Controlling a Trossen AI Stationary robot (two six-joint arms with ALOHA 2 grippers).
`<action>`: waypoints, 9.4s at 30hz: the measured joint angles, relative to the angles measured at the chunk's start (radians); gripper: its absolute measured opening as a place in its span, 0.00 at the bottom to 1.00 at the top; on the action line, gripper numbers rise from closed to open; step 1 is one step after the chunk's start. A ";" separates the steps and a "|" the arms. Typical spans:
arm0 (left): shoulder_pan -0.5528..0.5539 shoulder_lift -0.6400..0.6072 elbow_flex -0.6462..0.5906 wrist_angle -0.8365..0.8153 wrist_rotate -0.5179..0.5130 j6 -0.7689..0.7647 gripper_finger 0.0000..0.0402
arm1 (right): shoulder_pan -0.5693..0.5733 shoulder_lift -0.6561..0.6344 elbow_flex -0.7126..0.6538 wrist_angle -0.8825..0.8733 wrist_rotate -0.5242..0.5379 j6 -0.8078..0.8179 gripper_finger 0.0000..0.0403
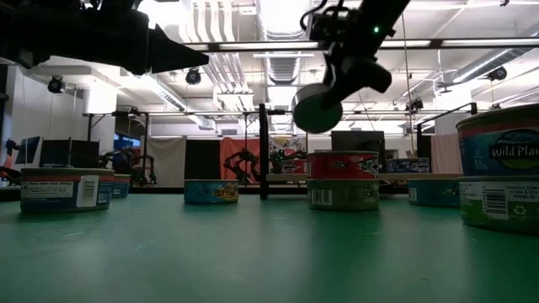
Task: Stack canned seafood by type on shelf
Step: Put the green tuna can on the shelf, then adjust the red tuna can on the shelf
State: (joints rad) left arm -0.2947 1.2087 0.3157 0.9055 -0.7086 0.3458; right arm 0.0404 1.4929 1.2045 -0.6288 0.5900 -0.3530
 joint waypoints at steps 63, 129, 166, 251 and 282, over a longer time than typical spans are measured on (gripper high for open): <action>0.000 0.000 0.000 -0.003 -0.120 0.008 0.45 | -0.173 0.003 -0.276 0.525 -0.050 0.224 0.33; 0.000 0.000 0.000 -0.046 -0.120 -0.016 0.45 | -0.157 0.139 -0.196 0.397 0.008 0.118 0.68; 0.000 0.000 0.000 -0.054 -0.120 -0.041 0.45 | -0.514 0.022 -0.140 0.455 -0.512 0.621 0.02; 0.000 0.000 0.000 -0.055 -0.120 -0.041 0.45 | -0.538 0.245 -0.069 0.516 -0.323 0.624 0.02; -0.001 0.000 0.000 -0.055 -0.120 -0.042 0.45 | -0.538 0.245 -0.076 0.543 -0.327 0.603 0.02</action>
State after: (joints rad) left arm -0.2955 1.2087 0.3157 0.8505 -0.8284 0.3042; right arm -0.4980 1.7374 1.1286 -0.0861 0.2630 0.2504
